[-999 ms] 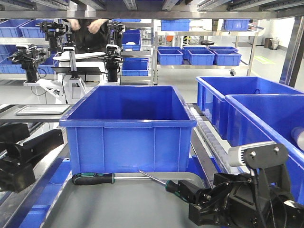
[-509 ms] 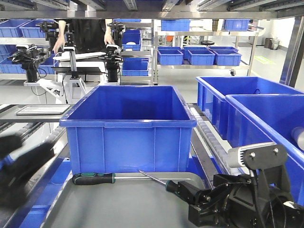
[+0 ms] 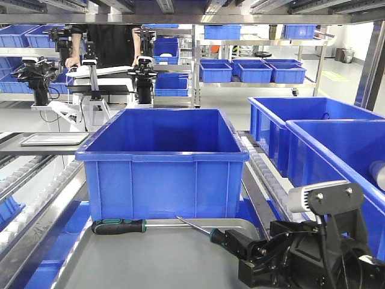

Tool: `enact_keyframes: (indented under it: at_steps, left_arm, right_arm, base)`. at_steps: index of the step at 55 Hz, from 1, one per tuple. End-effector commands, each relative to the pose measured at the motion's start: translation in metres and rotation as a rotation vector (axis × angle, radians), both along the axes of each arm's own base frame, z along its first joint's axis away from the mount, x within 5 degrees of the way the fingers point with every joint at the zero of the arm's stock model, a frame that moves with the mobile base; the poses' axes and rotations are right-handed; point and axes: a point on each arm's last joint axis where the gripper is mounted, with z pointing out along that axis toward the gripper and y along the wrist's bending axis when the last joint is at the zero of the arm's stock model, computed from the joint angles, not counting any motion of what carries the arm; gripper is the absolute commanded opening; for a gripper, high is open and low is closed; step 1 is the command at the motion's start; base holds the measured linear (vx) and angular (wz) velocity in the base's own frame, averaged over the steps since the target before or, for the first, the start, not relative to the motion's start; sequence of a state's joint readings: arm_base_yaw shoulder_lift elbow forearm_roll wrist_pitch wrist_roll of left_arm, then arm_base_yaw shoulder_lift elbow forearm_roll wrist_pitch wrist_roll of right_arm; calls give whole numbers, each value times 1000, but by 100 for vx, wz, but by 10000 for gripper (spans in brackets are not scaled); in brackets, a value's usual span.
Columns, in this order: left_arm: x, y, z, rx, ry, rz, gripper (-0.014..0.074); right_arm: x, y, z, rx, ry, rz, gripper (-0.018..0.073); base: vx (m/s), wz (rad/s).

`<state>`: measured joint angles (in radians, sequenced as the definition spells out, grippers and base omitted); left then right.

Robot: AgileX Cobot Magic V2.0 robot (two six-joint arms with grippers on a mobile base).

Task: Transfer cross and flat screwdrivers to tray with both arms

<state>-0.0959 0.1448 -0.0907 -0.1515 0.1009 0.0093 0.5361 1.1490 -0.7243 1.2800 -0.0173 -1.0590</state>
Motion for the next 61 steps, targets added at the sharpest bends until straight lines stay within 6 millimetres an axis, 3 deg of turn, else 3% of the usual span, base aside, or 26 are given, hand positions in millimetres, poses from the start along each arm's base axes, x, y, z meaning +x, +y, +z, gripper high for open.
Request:
enact_keyframes:
  at_steps: [1, 6, 13, 46, 61]
  left_arm:
    - [-6, 3, 2, -20, -117, 28, -8]
    - [-12, 3, -15, -23, -145, 26, -7]
    - [-11, 2, -20, -17, -85, 18, -7]
    - [-11, 2, -21, -16, -71, 15, -6]
    - [-11, 2, -21, -16, -71, 15, -6]
  right_arm:
    - [-1, -3, 16, 14, -60, -12, 582]
    - [-1, -3, 16, 14, -60, -12, 582]
    - [-1, -2, 16, 15, -58, -9, 582]
    - [-1, -3, 16, 8, -65, -16, 581]
    - [-13, -22, 41, 23, -194, -110, 552]
  base:
    - [0, 0]
    - [0, 0]
    - [0, 0]
    - [0, 0]
    - [0, 0]
